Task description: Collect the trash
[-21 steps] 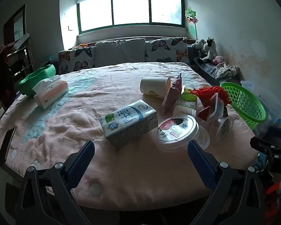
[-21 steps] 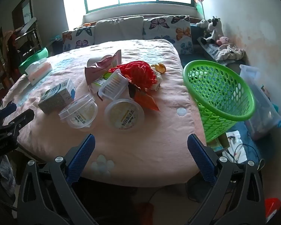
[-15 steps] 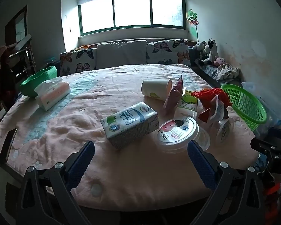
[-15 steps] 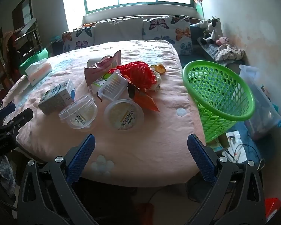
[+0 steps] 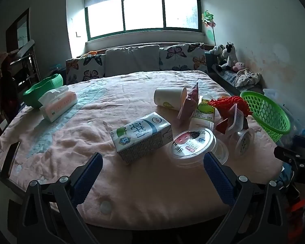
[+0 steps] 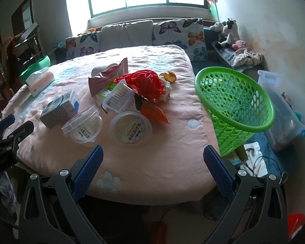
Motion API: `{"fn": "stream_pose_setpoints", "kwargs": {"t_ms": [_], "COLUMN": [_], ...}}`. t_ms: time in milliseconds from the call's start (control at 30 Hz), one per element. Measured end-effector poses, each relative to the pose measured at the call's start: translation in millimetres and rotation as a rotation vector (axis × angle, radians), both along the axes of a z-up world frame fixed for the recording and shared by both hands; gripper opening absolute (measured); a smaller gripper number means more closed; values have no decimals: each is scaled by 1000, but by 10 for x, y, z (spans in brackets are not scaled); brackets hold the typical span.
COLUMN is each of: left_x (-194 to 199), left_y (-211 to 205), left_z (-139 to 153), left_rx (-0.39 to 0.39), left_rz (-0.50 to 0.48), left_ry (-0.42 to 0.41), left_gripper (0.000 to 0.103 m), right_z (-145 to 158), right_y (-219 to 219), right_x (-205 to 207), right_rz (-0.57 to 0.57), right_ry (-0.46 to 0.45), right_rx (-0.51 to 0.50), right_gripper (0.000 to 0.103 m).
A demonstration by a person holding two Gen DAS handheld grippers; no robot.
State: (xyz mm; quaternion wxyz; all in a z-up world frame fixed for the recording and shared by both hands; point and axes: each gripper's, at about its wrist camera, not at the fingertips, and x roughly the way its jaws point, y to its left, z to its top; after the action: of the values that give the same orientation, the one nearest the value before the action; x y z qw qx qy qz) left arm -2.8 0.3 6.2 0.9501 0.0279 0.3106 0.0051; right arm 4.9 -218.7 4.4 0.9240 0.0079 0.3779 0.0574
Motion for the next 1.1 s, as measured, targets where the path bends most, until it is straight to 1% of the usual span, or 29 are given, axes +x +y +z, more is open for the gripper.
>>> {"fn": "stream_pose_setpoints", "kwargs": {"t_ms": [1100], "left_x": [10], "left_y": [-63], "left_z": [-67], "left_rx": [3], "left_rz": [-3], "left_ry": [5], "left_gripper": [96], "right_z": [13], "right_y": [-2], "right_x": [23], "right_rz": [-5], "right_ry": [-4], "right_rx": [0], "right_gripper": [97]}}
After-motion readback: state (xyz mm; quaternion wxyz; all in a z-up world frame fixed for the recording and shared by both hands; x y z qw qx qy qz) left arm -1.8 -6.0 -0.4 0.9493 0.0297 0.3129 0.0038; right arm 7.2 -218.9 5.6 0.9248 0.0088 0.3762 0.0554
